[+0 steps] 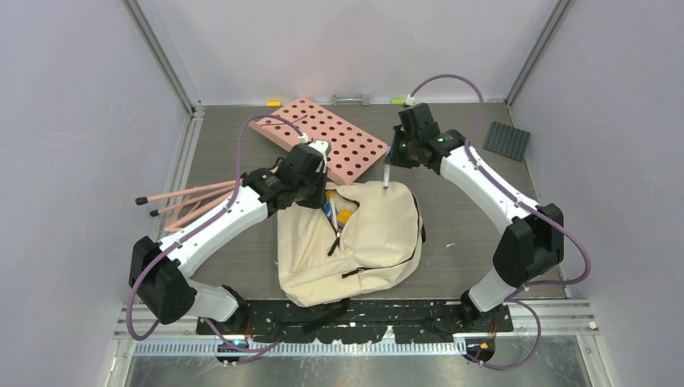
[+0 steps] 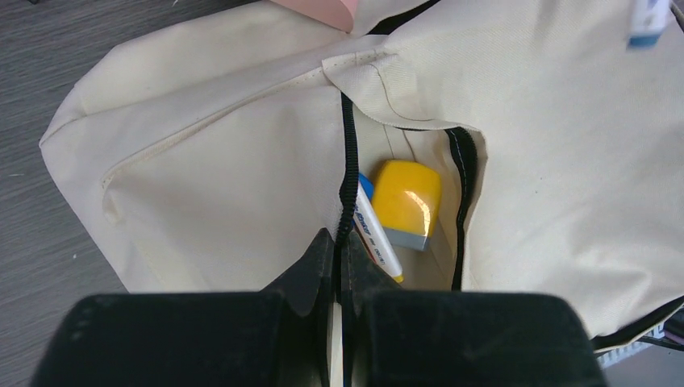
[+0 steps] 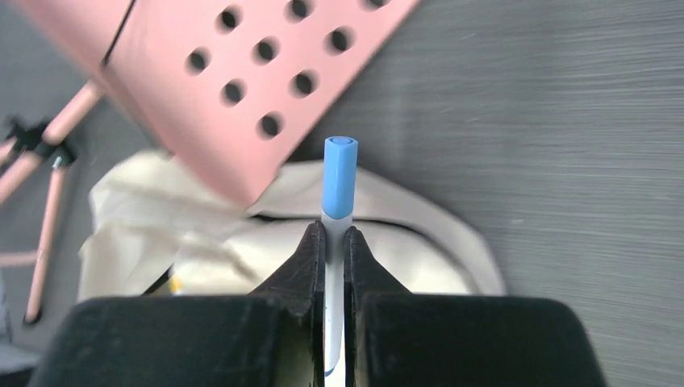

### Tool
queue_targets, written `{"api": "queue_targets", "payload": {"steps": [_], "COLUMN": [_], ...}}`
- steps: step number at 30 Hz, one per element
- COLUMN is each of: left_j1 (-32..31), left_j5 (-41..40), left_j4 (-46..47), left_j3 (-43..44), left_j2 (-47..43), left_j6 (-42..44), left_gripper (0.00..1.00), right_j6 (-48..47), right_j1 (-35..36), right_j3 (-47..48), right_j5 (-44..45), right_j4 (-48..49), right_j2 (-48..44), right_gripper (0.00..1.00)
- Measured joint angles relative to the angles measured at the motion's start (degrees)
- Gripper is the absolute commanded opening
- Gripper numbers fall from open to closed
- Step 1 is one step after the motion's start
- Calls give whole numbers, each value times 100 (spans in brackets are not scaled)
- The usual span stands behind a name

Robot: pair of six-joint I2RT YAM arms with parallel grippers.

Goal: Pack the student bag
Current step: Pick up the stationery from the center of the board, then place the stationery in the student bag.

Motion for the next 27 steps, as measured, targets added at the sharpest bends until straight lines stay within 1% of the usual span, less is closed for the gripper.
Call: {"api": "queue_targets", "payload": {"steps": [4, 10, 20, 27], "left_j1": [46, 76, 96, 105], "left_j5": [70, 249, 345, 404], "left_j4": [-15, -44, -125, -240], "left_j3": [15, 17, 17, 17], "left_j2": [79, 105, 105, 103], "left_j6": [-24, -101, -173, -251], "left_gripper": [0, 0, 0, 0], "right_j6": [31, 151, 387, 382], "right_j1": [654, 1394, 1967, 2468], "right_j3": [-203, -385, -487, -988], "right_j5": [-446, -745, -859, -713], "right_j4": [262, 702, 1425, 1690], "right_j2": [0, -2, 11, 2], "right_gripper": [1, 1, 1, 1]}}
